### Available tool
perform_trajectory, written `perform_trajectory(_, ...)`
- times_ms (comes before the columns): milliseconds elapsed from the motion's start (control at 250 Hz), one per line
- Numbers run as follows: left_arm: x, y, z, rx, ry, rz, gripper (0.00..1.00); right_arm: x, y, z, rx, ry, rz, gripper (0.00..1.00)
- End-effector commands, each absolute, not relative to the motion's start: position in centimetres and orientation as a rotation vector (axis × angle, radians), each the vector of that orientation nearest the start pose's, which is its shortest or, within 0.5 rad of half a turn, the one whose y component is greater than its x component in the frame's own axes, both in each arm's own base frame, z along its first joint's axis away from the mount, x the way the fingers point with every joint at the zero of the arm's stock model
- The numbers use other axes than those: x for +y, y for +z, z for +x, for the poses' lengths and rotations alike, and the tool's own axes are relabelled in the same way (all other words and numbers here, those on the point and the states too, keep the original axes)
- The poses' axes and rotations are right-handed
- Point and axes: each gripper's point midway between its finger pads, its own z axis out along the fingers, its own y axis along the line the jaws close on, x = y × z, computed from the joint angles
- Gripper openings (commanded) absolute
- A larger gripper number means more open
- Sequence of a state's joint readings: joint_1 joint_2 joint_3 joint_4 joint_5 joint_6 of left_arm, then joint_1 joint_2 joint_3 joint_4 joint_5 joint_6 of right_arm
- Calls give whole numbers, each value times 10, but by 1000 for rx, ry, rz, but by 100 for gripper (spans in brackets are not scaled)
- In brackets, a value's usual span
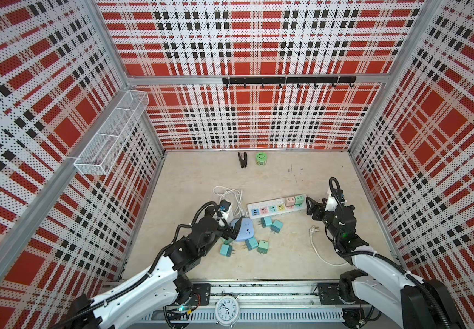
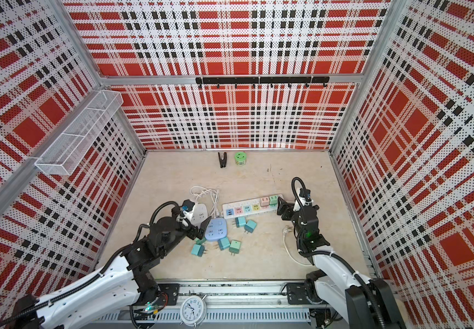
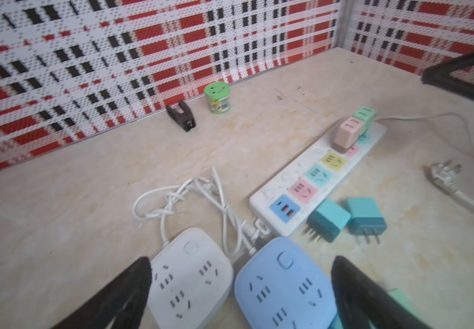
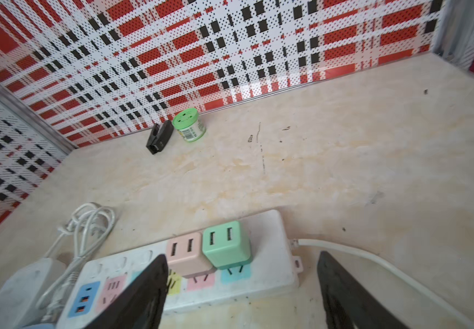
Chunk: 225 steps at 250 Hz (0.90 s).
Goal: Insert the plug
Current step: 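Open the left gripper and withdraw it toward the robot, then lower the right gripper toward the teal adapters beside the power strip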
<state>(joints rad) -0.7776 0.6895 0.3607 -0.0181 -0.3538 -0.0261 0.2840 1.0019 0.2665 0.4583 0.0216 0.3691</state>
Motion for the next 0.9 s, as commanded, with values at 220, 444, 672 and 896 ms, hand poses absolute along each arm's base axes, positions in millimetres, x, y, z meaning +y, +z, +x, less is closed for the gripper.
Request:
perform_trajectory(220,-64,162,275,1795,-167,-113,99,175,99,297,2170,526,-39,77)
perform_trajectory(444,-56,139,287,1863,-166,-193,99,212,85,276,2272,399,-177,77)
perform_trajectory(672,-68,135,288,1891,-201,-136,99,218,64,276,2355,260,-209,76)
perform_trajectory(896,-67,137,284,1868,-214,-143,99,222,54,279,2397,196,-231,76)
